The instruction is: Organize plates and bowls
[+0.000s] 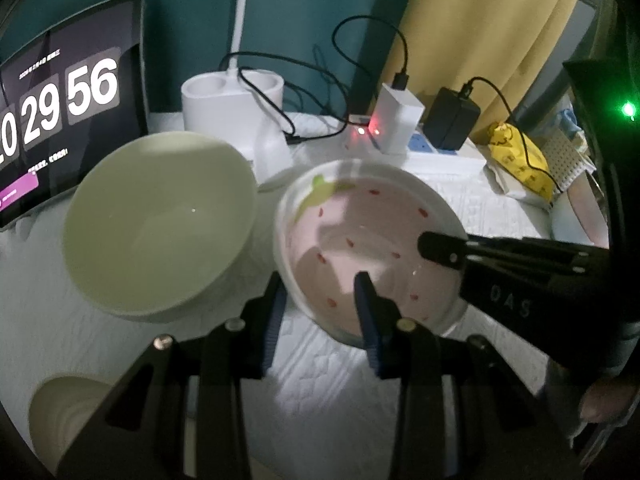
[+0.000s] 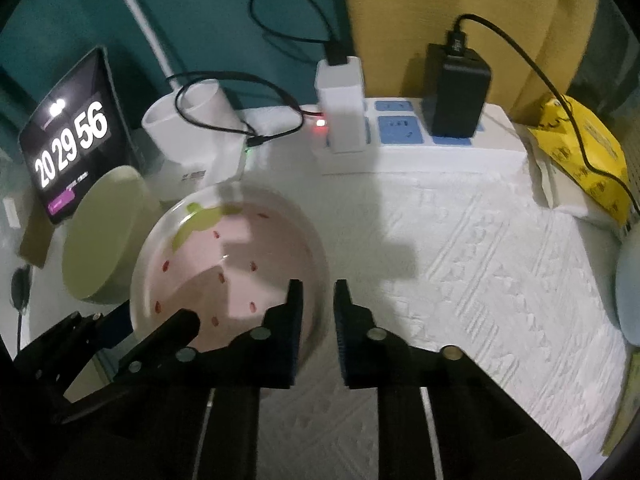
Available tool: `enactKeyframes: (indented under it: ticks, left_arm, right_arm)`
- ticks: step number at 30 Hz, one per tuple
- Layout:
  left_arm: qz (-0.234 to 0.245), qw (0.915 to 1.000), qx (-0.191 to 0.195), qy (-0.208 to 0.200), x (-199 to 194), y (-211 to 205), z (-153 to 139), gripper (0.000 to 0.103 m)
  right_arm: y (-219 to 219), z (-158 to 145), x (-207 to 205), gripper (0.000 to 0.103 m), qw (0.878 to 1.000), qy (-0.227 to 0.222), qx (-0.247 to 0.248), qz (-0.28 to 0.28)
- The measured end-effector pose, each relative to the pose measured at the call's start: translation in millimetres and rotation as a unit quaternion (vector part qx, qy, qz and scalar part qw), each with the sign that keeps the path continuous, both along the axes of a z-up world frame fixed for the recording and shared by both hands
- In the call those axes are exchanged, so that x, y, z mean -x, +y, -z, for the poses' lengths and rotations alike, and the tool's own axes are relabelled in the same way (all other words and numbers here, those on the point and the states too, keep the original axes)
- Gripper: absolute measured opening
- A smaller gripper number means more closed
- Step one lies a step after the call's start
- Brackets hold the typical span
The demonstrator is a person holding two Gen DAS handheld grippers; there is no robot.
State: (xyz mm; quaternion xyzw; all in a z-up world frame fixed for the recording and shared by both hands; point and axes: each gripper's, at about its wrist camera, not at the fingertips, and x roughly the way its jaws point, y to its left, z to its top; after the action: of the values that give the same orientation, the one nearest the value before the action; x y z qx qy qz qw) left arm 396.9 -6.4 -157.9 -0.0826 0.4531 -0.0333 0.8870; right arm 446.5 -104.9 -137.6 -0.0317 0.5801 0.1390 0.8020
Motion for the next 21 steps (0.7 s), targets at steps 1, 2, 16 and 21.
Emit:
enactKeyframes:
  ticks: [1, 2, 16, 21]
  left_arm:
    - [0.0, 1.0, 0.001, 0.0, 0.0, 0.2, 0.0, 0.034]
    - [0.001, 1.0, 0.002, 0.0, 0.3, 0.0, 0.0, 0.034]
    - [0.003, 0.9997, -0.004, -0.022, 14.7, -2.3, -14.0, 0.032]
    - [0.004, 0.9995, -0.005, -0.033, 22.5, -1.7, -23.3, 0.032]
  right_arm:
    - [0.8, -0.4, 0.8, 0.012, 1.0, -0.003, 0.004, -0.002]
    - [-0.2, -0.7, 1.0, 0.011, 1.0, -0.004, 0.004, -0.002]
    - [-4.5, -17.6, 13.8, 0.009, 0.999, -0.037, -0.001, 0.009]
    - [-5.8, -27.5, 20.9, 0.009, 0.999, -0.045, -0.008, 0.011]
